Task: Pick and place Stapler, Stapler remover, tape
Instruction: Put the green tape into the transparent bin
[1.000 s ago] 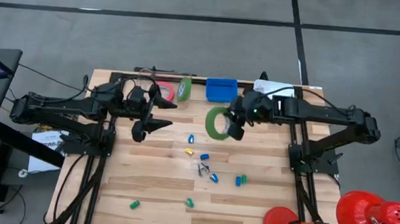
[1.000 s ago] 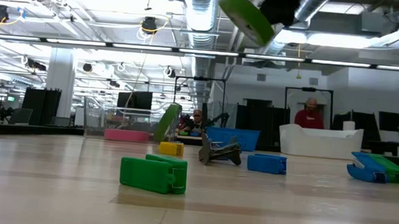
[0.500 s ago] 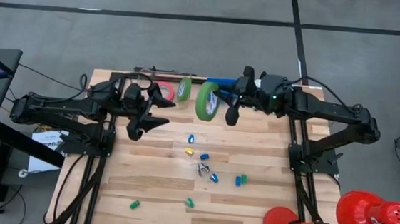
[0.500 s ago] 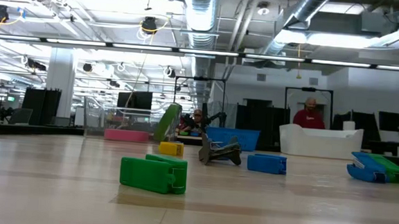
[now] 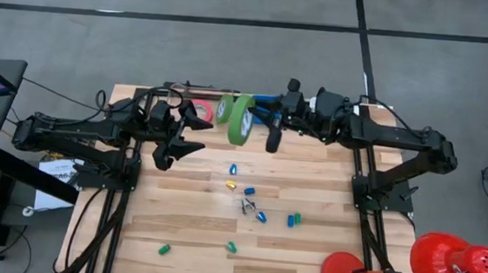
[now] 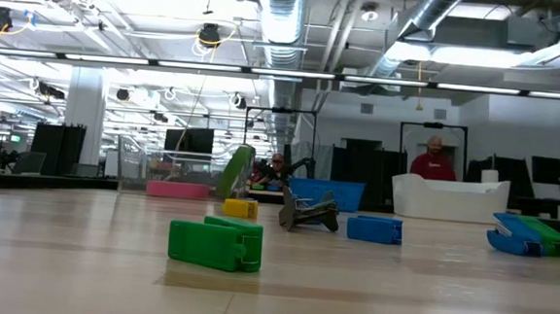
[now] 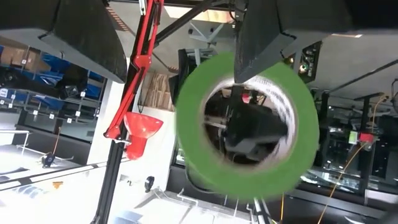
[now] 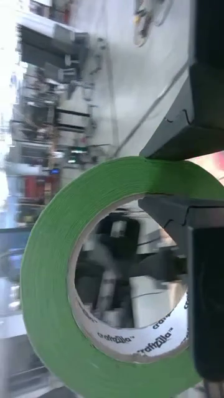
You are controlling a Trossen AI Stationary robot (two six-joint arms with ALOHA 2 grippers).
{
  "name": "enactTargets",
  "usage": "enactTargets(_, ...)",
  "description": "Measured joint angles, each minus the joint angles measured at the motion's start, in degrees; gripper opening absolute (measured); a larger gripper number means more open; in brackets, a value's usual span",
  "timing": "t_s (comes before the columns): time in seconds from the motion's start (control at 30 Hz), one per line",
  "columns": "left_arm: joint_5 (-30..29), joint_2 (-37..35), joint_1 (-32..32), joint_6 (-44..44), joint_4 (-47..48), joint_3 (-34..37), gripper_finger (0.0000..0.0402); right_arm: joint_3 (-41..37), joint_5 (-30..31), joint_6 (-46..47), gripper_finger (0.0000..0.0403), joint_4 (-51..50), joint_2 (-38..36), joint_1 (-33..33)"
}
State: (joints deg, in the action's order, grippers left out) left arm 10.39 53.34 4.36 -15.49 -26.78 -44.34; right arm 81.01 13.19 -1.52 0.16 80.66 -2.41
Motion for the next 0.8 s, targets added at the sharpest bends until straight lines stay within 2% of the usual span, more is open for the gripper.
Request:
enactTargets(0.4, -0.02, 2.37, -0.54, -0.52, 0.29, 0.04, 0.0285, -0.04, -1.2, 0.05, 0.0068, 8.85, 6.87, 0.89)
enactTargets(0.8, 0.07, 5.57, -2.49, -1.49, -0.7, 0.07, 0.0285, -0.08, -1.25, 0.05, 0.0068, 8.91, 8.75, 0.89)
